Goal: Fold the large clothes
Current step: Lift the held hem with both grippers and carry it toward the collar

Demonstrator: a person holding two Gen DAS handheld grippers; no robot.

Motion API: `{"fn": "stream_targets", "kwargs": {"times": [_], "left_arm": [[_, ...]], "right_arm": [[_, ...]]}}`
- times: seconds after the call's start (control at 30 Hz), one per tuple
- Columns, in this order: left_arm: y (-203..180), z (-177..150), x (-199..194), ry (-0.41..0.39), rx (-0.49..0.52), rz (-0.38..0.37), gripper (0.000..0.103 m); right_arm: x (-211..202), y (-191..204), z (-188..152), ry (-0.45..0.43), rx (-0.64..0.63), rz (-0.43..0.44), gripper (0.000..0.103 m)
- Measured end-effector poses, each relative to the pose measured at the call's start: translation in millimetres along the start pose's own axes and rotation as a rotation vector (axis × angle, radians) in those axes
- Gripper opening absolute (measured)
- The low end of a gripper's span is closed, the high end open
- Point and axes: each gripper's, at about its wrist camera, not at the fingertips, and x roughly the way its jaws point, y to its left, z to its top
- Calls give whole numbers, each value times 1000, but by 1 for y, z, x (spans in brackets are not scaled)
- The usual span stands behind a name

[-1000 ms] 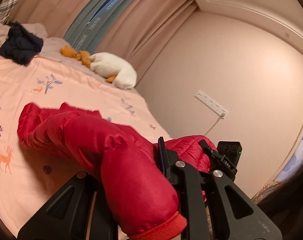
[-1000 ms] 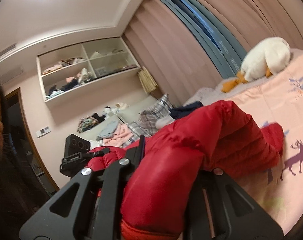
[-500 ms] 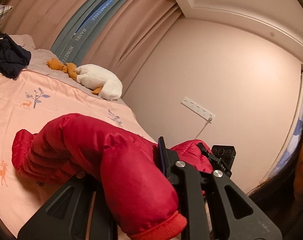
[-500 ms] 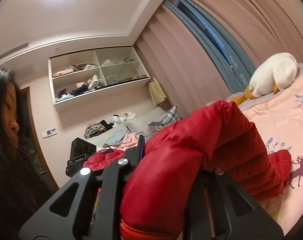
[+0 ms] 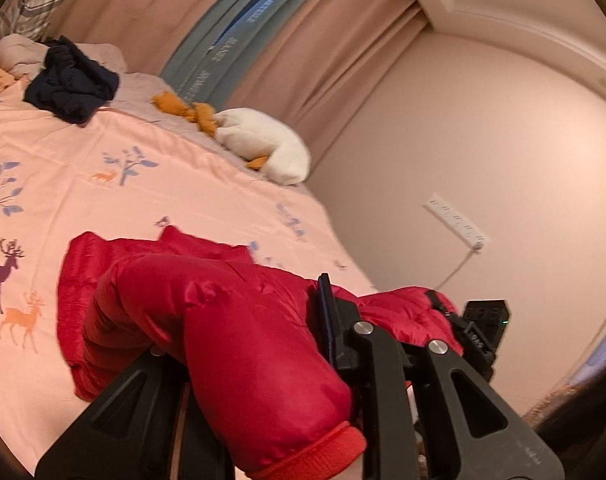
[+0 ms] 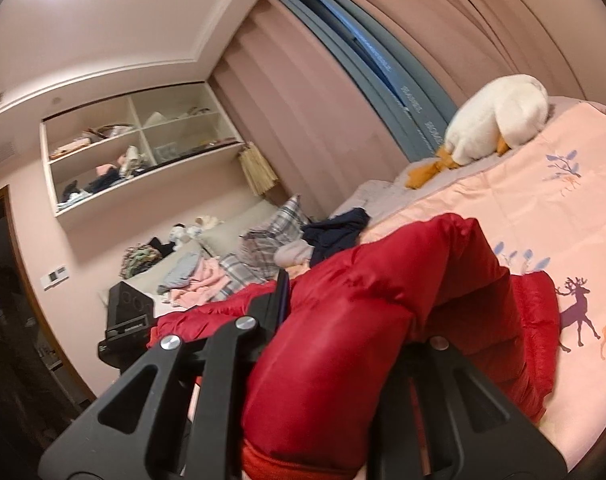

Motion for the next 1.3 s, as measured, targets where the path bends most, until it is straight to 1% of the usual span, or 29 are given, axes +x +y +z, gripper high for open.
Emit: {"fn": "stream_targets", "kwargs": {"times": [0.07,0.1,0.27,0.43,0.7,1.03,1.3], "left_arm": [[1,1,7,14,8,50,19],[1,2,13,26,19,91,19],[6,3,31,60,54,208,19],[18,4,47,96,51,274,19],[37,5,66,139,18,318,19],[59,8,86,177,-19,348,19],[69,12,100,198,-27,374,19]], "right_arm": [[9,-6,0,10,9,-23,16],[13,-9,1,15,14,-32,16],[34,-27,0,51,43,-87,16],[50,-40,-4,83,62,-134,16],[69,-50,-8,115,69,-177,16],[88,-63,-12,150,73,-225,16],[102,-74,-12,178,80,-262,16]]}}
